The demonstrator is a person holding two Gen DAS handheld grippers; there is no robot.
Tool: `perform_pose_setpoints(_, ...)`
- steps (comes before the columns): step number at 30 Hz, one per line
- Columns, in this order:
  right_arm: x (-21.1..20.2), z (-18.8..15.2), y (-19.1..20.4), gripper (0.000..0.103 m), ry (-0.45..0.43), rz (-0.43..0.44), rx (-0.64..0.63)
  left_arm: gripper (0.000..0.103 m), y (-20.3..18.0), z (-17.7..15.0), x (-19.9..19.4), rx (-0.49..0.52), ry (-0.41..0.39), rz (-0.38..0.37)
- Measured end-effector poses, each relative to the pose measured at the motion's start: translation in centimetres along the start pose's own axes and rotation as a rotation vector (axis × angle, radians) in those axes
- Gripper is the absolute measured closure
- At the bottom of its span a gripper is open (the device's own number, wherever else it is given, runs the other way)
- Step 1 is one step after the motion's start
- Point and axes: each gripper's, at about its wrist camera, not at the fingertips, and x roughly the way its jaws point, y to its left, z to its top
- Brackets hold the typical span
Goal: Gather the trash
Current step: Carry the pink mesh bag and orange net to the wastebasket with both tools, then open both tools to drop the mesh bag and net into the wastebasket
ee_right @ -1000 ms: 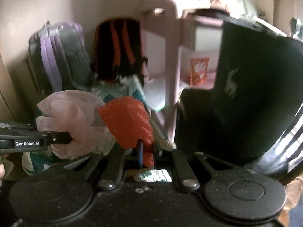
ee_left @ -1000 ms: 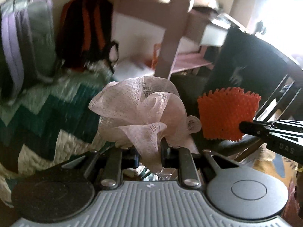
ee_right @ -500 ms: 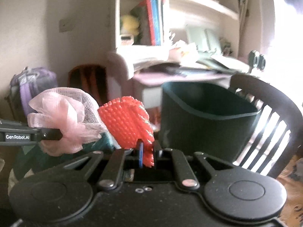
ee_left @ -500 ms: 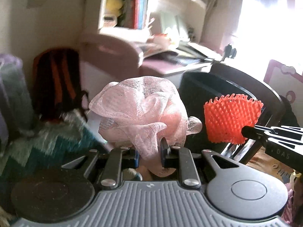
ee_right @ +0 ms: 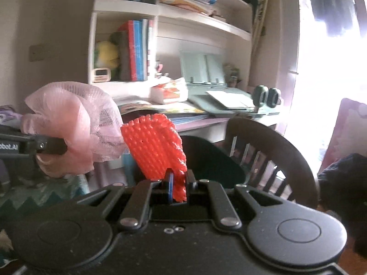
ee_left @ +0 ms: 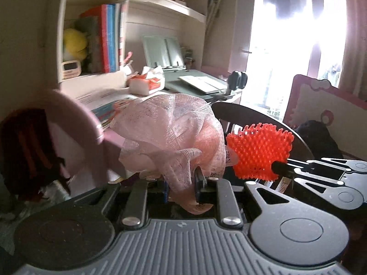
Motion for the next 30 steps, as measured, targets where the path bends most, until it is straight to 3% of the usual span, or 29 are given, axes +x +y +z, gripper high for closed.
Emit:
perform_pose_setpoints(14, 7.6, 0.7, -6.2, 0.094, 0.068, -0.072, 0.021, 0.083, -4.4, 2.8, 11.4, 0.054, 0.113, -0.003)
perform_pose_setpoints(24, 12.1, -0.1, -7.2, 0.093, 0.138, -0.018, 0.005, 0.083, -5.8, 1.1, 17.8, 0.101, 0.213, 0.007)
perform_pose_setpoints(30, 13.9, -0.5, -6.8, 0.086, 0.169, -0.003, -0.006, 0.083, -5.9, 0.6, 19.8, 0.115, 0.251, 0.010)
